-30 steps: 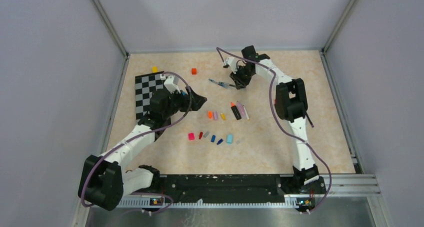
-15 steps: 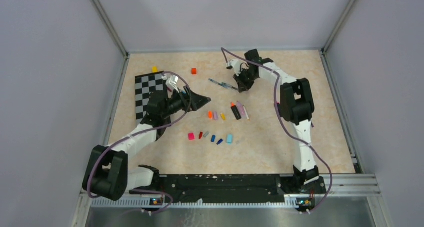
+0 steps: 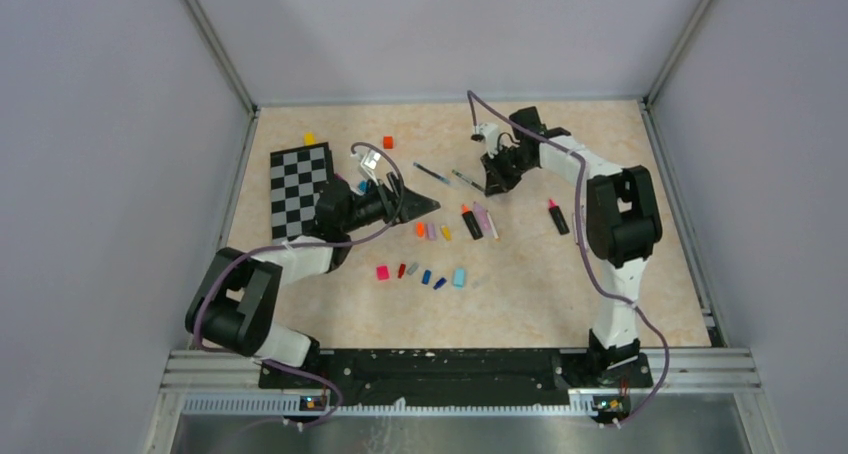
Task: Open the pen caps
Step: Pick up the pen from the center of the board, then open the pen cap from the pen.
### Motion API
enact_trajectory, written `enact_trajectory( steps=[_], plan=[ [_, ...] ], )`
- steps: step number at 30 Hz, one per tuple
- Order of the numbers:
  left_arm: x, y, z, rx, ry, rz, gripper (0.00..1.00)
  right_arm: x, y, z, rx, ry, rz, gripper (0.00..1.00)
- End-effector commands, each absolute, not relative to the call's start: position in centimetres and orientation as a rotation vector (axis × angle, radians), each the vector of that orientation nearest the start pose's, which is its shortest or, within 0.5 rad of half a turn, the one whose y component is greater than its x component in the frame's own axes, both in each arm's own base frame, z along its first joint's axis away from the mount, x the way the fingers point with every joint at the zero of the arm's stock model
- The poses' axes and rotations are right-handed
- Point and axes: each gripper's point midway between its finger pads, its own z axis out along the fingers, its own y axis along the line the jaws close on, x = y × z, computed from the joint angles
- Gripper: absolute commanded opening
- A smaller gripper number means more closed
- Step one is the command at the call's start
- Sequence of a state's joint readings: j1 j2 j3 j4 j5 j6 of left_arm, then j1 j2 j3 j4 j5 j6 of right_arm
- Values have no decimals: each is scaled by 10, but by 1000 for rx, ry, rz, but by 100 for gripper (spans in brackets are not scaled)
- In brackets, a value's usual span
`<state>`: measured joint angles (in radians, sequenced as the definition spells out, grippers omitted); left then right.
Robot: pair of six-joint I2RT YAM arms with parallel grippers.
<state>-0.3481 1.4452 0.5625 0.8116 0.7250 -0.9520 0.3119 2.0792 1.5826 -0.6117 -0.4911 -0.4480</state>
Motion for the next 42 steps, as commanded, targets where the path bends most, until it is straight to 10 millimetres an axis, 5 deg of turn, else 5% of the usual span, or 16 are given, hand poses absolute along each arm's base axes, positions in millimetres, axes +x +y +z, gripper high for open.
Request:
enact_trajectory(
  steps=[1, 15, 22, 30, 37, 41, 42],
  plan=[
    [310, -276, 214, 135, 1770, -1555, 99, 420, 221, 107, -1041, 2187, 700, 0],
    [361, -321, 188, 20, 1841, -1437, 99, 343, 252, 174, -960, 1941, 1240, 0],
    [369, -333, 183, 1, 1842, -1390, 90, 328, 261, 191, -932, 1868, 1388, 0],
    [376, -338, 189, 0, 1819, -1366, 59, 325, 262, 188, -931, 1864, 1409, 0],
    [370, -343, 193, 25, 1811, -1410, 7, 326, 261, 185, -932, 1873, 1393, 0],
    [368, -339, 195, 26, 1798, -1402, 0, 325, 259, 184, -934, 1876, 1376, 2],
    [368, -338, 197, 31, 1790, -1398, 0, 325, 259, 184, -939, 1875, 1370, 10]
  ],
)
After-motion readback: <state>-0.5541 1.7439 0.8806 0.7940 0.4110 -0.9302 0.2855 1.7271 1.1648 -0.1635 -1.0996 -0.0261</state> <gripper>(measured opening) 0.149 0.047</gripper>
